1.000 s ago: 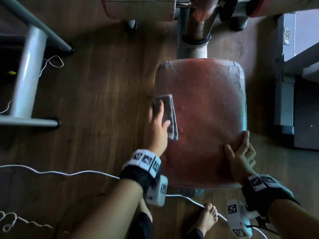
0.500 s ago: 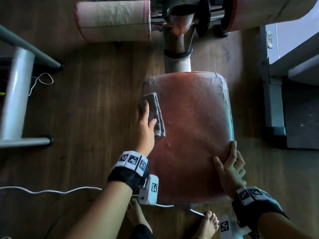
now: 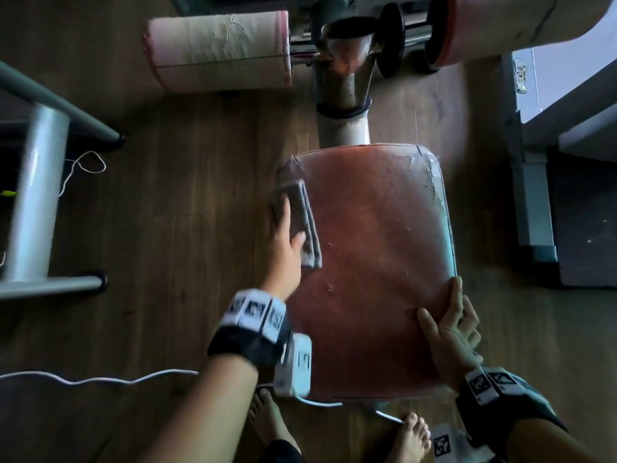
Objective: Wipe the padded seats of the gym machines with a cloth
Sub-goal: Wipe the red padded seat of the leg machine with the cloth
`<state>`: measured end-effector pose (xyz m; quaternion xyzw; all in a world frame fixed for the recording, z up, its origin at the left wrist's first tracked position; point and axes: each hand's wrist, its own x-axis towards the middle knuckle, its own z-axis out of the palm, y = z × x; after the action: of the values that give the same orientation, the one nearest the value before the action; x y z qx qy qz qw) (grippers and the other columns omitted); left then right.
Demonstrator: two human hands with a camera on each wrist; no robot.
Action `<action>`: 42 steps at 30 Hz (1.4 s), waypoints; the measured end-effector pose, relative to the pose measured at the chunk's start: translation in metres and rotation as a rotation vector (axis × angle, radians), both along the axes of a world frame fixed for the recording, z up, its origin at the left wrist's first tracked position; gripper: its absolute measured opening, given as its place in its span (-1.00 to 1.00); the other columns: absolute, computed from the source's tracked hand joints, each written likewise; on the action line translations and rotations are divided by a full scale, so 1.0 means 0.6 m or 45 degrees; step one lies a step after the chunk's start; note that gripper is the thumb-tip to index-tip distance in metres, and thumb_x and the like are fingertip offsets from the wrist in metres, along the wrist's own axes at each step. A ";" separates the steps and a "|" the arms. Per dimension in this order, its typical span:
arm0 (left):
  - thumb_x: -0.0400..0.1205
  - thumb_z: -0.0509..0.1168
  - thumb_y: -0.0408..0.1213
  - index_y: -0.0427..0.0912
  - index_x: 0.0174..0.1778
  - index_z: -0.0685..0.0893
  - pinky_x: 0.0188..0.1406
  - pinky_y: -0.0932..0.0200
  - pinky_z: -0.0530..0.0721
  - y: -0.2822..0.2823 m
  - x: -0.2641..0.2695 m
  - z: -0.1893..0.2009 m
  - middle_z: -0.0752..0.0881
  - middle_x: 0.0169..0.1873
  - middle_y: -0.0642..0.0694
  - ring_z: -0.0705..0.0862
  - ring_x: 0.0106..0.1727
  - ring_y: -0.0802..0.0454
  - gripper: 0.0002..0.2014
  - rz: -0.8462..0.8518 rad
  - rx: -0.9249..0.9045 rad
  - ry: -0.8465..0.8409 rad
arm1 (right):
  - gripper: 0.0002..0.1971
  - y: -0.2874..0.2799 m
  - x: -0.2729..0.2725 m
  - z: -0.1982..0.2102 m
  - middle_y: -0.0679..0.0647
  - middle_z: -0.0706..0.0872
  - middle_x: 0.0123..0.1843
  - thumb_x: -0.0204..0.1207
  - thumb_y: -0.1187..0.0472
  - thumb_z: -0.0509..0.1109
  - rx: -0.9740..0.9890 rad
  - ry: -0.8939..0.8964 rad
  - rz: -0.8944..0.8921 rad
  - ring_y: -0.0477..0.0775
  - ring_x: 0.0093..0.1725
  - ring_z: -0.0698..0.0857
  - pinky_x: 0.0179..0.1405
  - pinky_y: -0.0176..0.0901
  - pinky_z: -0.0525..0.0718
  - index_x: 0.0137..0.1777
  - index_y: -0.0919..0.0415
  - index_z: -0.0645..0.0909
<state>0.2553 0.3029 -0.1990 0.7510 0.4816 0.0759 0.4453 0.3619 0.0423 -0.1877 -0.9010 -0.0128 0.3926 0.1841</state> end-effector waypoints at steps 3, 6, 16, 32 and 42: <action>0.68 0.28 -0.32 0.01 0.71 0.09 0.69 0.05 -0.03 -0.096 -0.078 0.013 0.12 0.69 -0.14 0.07 0.70 0.00 -0.29 0.010 0.121 0.051 | -0.22 0.000 0.001 -0.001 -0.10 -0.14 0.69 0.57 -0.25 0.18 -0.008 0.017 0.001 0.29 0.61 0.11 0.49 0.43 0.15 0.56 -0.49 -0.33; 0.66 0.28 -0.16 -0.05 0.71 0.12 0.69 -0.05 0.03 -0.126 -0.106 0.008 0.12 0.69 -0.20 0.08 0.70 -0.12 -0.29 -0.100 0.353 0.284 | -0.22 -0.004 0.001 -0.004 -0.10 -0.12 0.69 0.56 -0.26 0.18 -0.002 -0.009 0.010 0.29 0.61 0.12 0.48 0.43 0.17 0.57 -0.49 -0.32; 0.69 0.28 -0.32 -0.05 0.71 0.08 0.65 0.08 0.06 0.096 0.080 0.005 0.08 0.68 -0.27 0.10 0.68 -0.16 -0.29 -0.060 0.007 0.145 | -0.22 -0.005 0.000 -0.010 -0.14 -0.13 0.69 0.56 -0.26 0.20 0.021 -0.007 -0.017 0.28 0.61 0.13 0.50 0.42 0.15 0.54 -0.54 -0.32; 0.67 0.18 -0.03 0.15 0.71 -0.02 0.64 -0.27 0.15 -0.122 -0.129 -0.007 -0.17 0.72 -0.06 -0.05 0.71 -0.15 -0.29 -0.278 0.261 0.288 | -0.20 -0.006 -0.002 -0.010 -0.14 -0.13 0.69 0.55 -0.28 0.22 0.016 -0.033 -0.024 0.25 0.61 0.13 0.47 0.42 0.17 0.51 -0.58 -0.34; 0.74 0.15 -0.06 0.17 0.70 -0.15 0.60 -0.40 0.11 0.044 0.044 -0.022 -0.45 0.64 -0.04 -0.24 0.69 -0.34 -0.29 -0.343 0.216 0.272 | -0.20 -0.005 0.000 -0.011 -0.13 -0.16 0.69 0.53 -0.32 0.18 0.029 -0.031 -0.013 0.26 0.61 0.11 0.47 0.44 0.16 0.51 -0.56 -0.37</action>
<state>0.2820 0.3296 -0.2120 0.8473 0.4131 -0.0241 0.3329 0.3617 0.0392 -0.1945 -0.9036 -0.0148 0.3804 0.1962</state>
